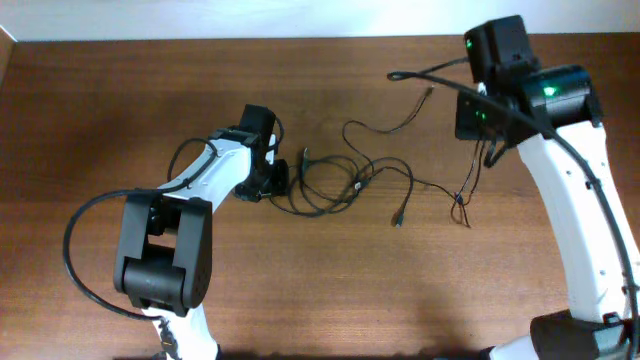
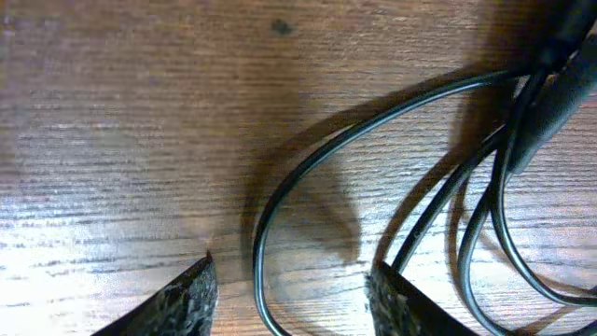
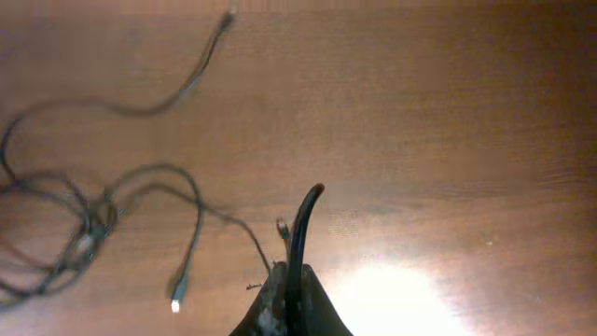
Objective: Untangle cables
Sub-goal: 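Carry the cable to the right side of the table with the right gripper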
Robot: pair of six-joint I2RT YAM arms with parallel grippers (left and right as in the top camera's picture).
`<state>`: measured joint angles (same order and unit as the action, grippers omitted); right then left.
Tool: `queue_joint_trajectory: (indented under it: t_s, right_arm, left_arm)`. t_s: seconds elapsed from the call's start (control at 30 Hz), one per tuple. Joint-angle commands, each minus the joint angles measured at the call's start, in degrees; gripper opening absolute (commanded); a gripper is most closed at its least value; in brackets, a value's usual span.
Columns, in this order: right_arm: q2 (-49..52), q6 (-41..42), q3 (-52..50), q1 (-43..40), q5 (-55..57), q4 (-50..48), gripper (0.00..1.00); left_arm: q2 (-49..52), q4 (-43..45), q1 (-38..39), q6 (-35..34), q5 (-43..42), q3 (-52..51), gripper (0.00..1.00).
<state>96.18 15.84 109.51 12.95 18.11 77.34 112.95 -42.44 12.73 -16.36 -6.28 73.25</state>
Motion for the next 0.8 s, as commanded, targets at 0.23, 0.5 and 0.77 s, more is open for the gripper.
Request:
queue_joint_trajectory:
  t_s: [0.23, 0.5, 0.77]
  right_arm:
    - [-6.86, 0.92, 35.12, -1.36, -0.96, -1.36, 0.04]
    - [-7.58, -2.54, 43.28, -1.38, 4.92, -4.68, 0.04]
    - [-0.63, -2.47, 43.28, -2.95, 9.51, 2.12, 0.04]
  left_arm:
    - [0.72, 1.38, -0.11, 1.44, -0.35, 0.61, 0.55]
    - [0.72, 1.16, -0.09, 1.44, -0.35, 0.61, 0.57]
    - [0.72, 0.96, -0.09, 1.44, -0.37, 0.61, 0.58]
